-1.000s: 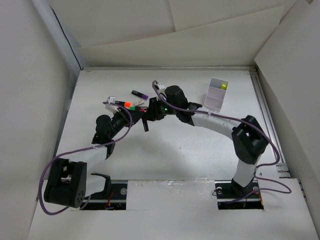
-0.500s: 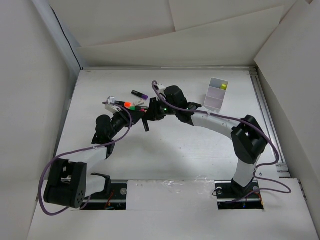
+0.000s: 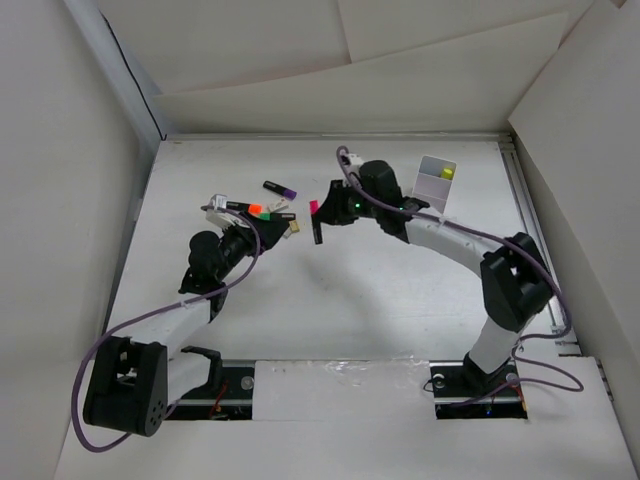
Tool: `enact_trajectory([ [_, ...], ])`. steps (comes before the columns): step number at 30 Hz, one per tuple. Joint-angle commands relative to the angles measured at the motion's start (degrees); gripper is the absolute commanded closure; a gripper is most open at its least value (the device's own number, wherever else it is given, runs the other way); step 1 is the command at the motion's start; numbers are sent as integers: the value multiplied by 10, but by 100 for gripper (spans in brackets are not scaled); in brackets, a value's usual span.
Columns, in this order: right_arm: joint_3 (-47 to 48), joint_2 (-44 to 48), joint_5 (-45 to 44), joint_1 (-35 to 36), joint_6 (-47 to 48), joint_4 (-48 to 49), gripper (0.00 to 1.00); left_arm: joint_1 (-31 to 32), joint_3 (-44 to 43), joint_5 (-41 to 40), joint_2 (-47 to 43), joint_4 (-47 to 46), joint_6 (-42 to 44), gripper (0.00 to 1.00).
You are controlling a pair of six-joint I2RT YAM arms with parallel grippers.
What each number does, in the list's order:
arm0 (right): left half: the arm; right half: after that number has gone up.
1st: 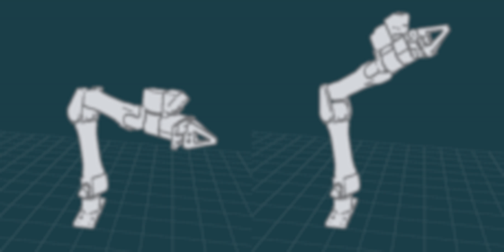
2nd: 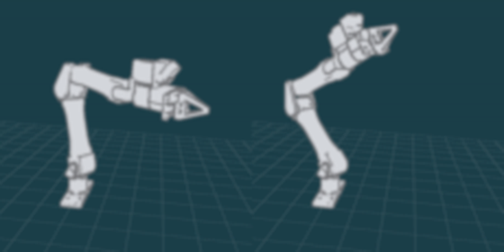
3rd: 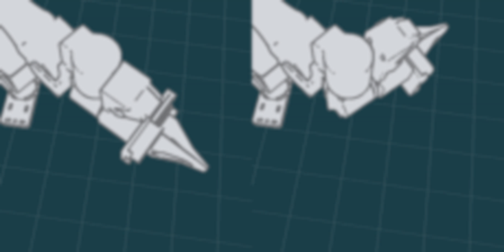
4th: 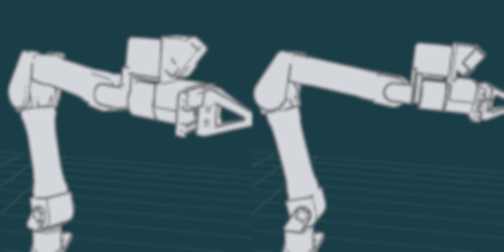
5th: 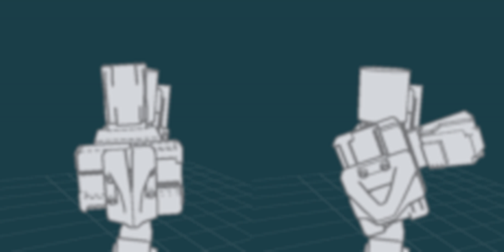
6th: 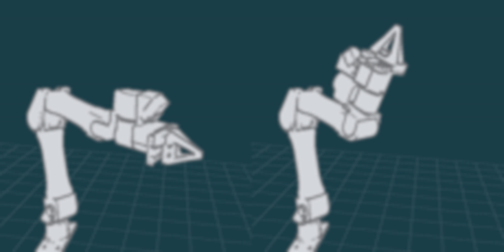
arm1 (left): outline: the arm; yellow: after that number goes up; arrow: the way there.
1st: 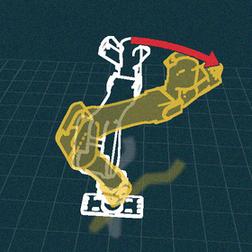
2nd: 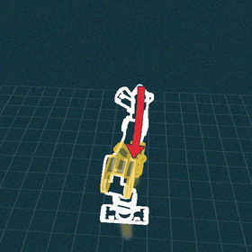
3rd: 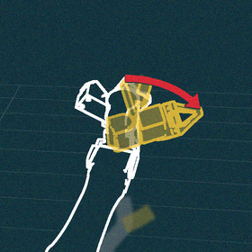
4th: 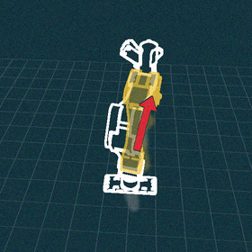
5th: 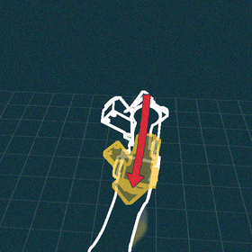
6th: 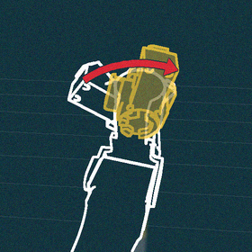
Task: Sort the stationery into containers
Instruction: Pick up the stationery from the center of the board, then place the stationery in the storage box.
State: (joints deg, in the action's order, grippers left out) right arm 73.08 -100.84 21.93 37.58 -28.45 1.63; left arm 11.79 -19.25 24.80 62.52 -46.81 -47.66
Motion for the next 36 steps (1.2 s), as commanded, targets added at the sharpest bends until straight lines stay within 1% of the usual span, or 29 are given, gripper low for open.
enact_trajectory([
  [1,-11,73,-41,-60,9,9,98,1,-25,-12,-16,3,20,37],
  [2,-11,85,-78,-99,17,9,98,1,-26,-12,-16,11,25,37],
  [4,-16,118,-150,-134,25,4,98,1,-26,0,-8,6,25,37],
  [5,-16,126,-234,-165,32,4,98,1,-26,12,-1,-1,25,37],
  [8,-16,132,-338,-210,37,4,99,1,-26,17,15,-14,25,37],
  [9,-16,132,-379,-235,32,14,99,1,-26,29,15,-14,20,37],
  [11,-11,115,-410,-255,32,36,99,1,-26,39,21,-37,13,37],
  [12,-4,107,-444,-268,32,42,99,1,-26,45,27,-44,8,37],
  [14,12,80,-471,-279,32,47,99,1,-26,45,27,-44,8,37],
  [17,40,44,-532,-279,32,55,100,1,-26,45,32,-44,8,37],
  [19,47,32,-576,-279,52,72,100,1,-26,45,32,-50,8,37],
  [23,61,8,-618,-279,73,92,100,1,-20,56,44,-56,3,37],
  [24,66,2,-618,-279,79,92,100,1,-20,56,44,-69,-2,37],
  [28,66,-12,-638,-279,85,103,100,1,-20,61,61,-69,-2,37],
  [36,66,-37,-669,-255,91,116,100,1,-20,60,66,-69,-8,37],
])
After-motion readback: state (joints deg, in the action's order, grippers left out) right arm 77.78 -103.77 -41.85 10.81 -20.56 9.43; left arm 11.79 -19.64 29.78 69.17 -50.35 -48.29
